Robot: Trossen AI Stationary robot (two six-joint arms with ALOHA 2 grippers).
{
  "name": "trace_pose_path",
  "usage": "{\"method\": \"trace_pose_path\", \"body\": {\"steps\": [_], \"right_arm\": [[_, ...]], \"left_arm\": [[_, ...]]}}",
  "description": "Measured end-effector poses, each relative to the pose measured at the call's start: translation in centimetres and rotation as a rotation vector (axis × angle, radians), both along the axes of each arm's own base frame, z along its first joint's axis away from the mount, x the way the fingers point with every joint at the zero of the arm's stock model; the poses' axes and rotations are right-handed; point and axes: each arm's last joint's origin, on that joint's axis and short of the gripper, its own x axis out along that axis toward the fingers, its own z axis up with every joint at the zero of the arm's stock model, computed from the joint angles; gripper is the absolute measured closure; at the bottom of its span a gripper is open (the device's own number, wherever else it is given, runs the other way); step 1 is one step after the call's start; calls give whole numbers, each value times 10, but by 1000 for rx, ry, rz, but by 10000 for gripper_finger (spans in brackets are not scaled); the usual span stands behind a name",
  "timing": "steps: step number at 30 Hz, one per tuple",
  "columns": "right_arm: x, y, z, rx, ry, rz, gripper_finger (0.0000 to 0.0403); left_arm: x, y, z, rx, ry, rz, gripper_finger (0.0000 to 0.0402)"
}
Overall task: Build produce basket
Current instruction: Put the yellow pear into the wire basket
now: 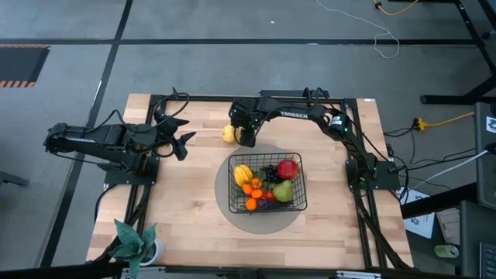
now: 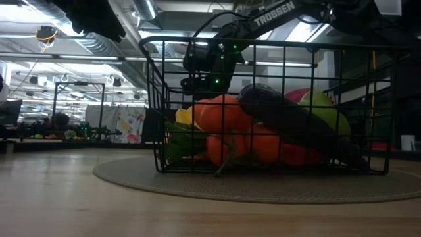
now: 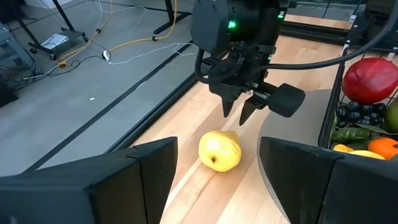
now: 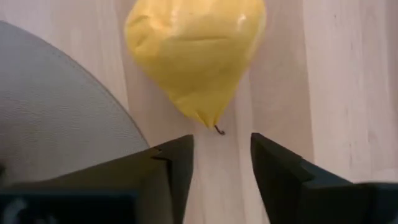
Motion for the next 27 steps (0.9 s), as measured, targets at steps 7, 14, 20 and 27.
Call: {"method": "trace_pose_path", "body": {"steps": [7, 14, 20, 27], "right_arm": [[5, -1, -6, -12, -24, 14, 181], [6, -2, -6, -24, -35, 35, 167], [10, 3, -13, -21, -25, 49, 167], [20, 8, -29, -97, -33, 42, 167]], "left_arm": [[0, 0, 0, 0, 0, 0, 184], [0, 0, 0, 0, 0, 0, 184], [0, 0, 0, 0, 0, 0, 184], [0, 0, 0, 0, -3, 1, 184]]}}
